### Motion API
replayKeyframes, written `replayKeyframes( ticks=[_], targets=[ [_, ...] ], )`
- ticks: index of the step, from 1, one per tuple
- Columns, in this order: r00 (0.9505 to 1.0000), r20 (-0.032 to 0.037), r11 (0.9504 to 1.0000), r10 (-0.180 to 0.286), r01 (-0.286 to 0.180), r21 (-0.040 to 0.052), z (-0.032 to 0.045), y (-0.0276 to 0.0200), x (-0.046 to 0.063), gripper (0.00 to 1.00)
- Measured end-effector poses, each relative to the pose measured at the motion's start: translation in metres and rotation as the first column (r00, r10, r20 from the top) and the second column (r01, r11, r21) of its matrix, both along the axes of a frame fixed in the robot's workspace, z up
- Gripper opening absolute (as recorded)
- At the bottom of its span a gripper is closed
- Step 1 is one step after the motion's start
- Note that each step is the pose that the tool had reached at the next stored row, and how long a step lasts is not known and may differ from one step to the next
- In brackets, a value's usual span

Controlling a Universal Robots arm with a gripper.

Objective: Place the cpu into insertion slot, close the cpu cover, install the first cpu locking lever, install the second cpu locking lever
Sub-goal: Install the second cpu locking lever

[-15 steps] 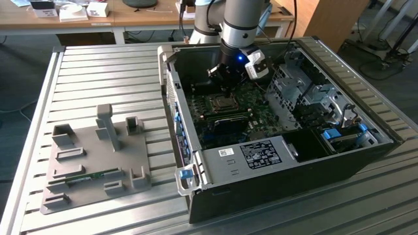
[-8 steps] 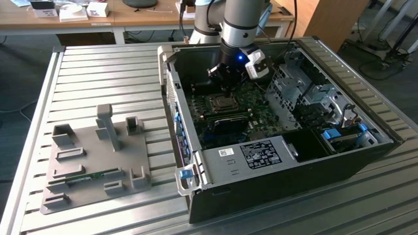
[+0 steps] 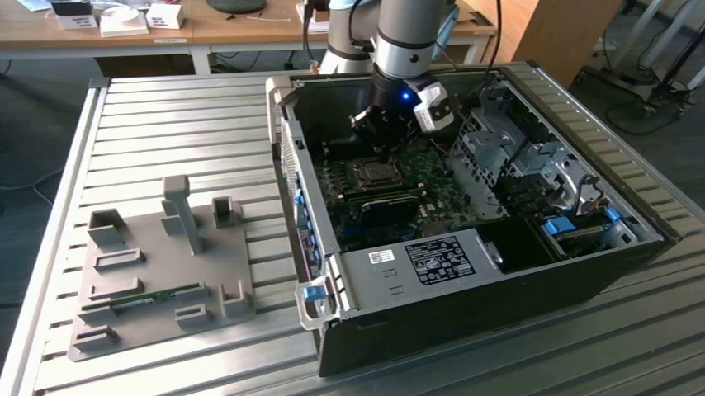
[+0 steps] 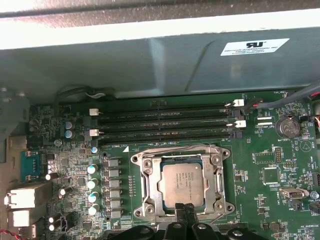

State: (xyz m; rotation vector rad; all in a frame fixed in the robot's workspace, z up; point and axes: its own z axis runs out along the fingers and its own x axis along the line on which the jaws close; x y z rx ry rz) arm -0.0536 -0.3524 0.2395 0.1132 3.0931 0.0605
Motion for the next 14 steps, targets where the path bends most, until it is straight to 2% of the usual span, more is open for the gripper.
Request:
replayKeyframes(
  ticks=[14],
  targets=[
    [1.0, 0.0002, 1.0, 0.0, 0.0, 0.0003, 0.0038, 0.0, 0.0, 0.11]
  ],
)
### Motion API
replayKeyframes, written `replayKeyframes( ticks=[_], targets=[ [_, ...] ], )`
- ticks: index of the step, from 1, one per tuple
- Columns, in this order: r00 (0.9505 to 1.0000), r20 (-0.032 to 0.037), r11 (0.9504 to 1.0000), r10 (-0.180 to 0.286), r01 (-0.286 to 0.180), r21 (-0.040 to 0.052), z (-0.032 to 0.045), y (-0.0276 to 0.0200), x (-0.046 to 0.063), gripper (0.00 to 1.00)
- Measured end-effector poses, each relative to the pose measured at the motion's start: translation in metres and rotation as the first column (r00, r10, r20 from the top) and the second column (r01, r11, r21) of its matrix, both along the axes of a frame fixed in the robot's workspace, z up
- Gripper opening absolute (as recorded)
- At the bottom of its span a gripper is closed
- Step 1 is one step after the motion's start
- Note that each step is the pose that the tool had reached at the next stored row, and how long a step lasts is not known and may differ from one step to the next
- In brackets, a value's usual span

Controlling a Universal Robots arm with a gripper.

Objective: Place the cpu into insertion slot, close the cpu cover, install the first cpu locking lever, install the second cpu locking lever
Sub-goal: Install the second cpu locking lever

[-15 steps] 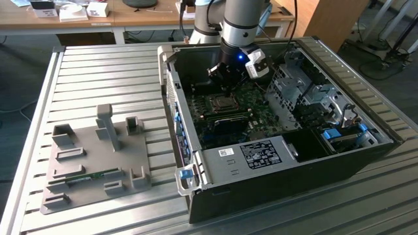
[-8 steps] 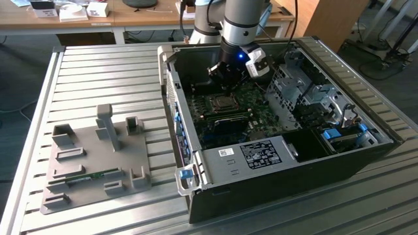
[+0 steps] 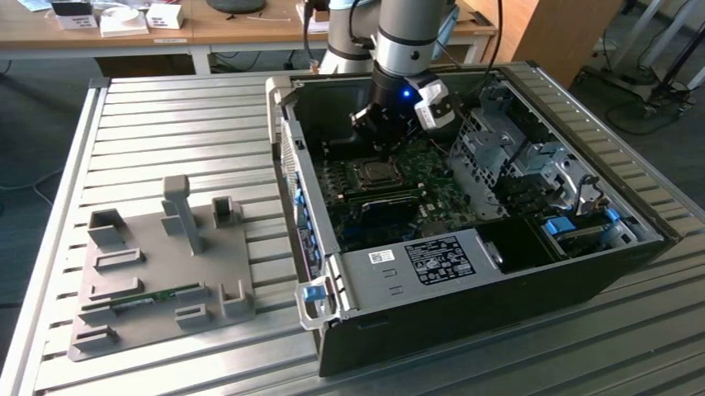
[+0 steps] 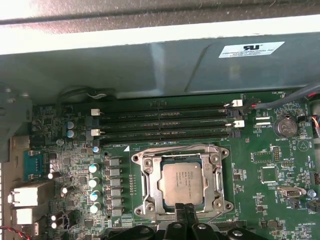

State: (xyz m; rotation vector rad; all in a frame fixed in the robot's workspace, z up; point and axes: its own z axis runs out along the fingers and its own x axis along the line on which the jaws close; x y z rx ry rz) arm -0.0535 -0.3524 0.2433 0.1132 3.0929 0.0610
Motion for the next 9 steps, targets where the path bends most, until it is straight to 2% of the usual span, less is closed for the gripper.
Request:
replayKeyframes(
  ticks=[9],
  targets=[
    [1.0, 0.0, 1.0, 0.0, 0.0, 0.0, 0.0023, 0.0, 0.0, 0.11]
  ],
)
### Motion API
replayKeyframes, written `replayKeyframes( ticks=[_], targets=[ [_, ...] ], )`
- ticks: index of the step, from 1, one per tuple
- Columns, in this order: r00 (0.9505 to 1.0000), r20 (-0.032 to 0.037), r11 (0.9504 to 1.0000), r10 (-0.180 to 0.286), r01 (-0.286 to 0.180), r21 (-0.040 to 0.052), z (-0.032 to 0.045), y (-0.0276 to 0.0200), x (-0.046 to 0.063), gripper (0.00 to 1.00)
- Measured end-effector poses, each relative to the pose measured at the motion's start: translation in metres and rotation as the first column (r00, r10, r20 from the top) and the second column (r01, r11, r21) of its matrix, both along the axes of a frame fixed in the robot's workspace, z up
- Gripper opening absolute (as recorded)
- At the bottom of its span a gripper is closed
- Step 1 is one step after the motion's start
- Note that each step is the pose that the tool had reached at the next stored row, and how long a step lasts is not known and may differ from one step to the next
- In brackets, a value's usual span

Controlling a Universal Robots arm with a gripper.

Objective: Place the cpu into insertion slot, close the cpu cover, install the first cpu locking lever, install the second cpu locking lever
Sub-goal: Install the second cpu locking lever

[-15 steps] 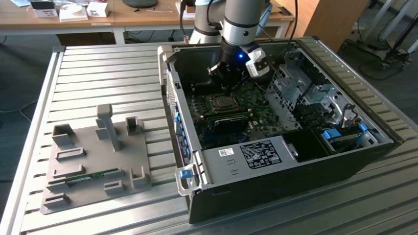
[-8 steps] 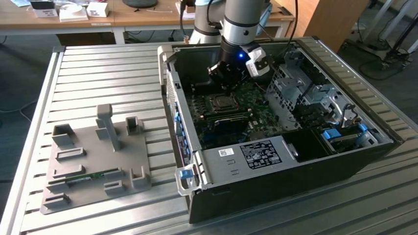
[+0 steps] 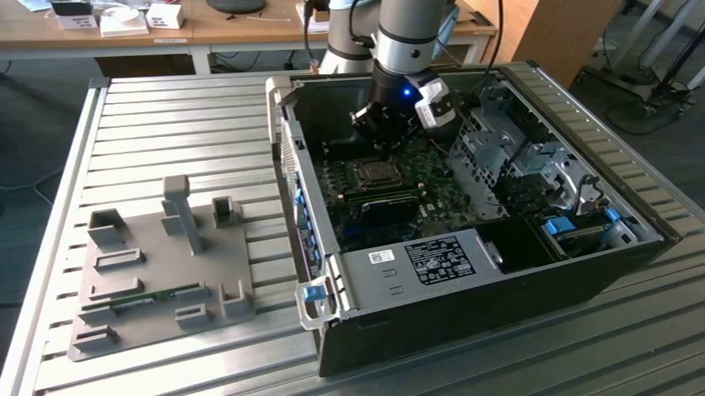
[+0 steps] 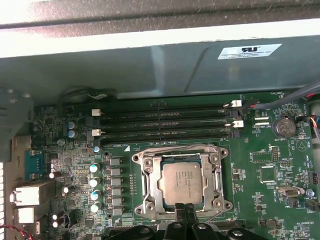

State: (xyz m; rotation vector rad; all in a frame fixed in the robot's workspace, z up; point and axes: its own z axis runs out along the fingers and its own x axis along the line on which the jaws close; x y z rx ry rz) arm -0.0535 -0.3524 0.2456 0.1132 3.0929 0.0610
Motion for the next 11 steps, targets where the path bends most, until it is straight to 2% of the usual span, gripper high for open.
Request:
replayKeyframes(
  ticks=[11],
  targets=[
    [1.0, 0.0, 1.0, 0.0, 0.0, 0.0001, 0.0011, -0.0009, 0.0, 0.11]
  ],
)
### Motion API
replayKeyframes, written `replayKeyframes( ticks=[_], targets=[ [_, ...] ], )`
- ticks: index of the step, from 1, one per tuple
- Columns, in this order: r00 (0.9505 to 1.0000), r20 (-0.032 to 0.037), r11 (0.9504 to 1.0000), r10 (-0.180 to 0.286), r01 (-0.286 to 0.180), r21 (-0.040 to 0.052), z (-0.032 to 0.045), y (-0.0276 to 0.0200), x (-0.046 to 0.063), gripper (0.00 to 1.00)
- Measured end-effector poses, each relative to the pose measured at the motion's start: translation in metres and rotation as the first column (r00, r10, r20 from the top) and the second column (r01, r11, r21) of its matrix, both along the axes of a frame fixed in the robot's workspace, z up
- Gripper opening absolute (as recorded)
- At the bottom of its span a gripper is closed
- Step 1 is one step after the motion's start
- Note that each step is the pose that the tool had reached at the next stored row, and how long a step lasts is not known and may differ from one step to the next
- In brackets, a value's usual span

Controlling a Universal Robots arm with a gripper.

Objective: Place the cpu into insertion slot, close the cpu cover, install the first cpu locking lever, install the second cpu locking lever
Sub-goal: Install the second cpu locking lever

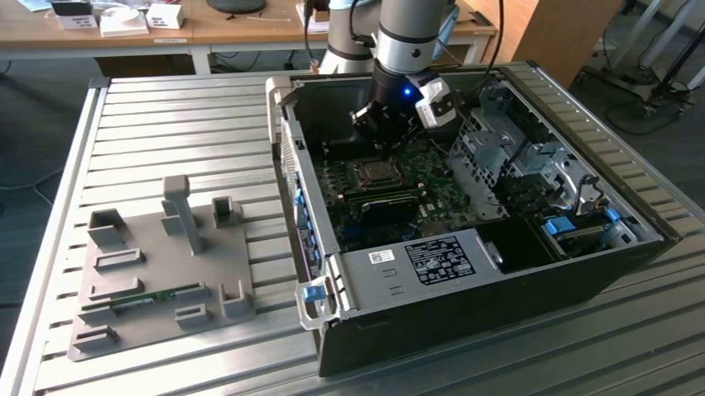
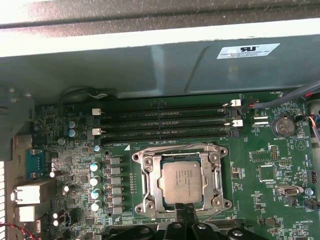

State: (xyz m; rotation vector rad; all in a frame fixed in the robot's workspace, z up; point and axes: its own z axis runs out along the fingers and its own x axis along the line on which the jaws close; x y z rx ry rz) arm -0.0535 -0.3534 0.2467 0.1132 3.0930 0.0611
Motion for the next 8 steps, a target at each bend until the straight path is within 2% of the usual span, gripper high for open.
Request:
replayKeyframes(
  ticks=[8],
  targets=[
    [1.0, 0.0, 1.0, 0.0, 0.0, 0.0, 0.0007, -0.0004, 0.0, 0.11]
  ],
)
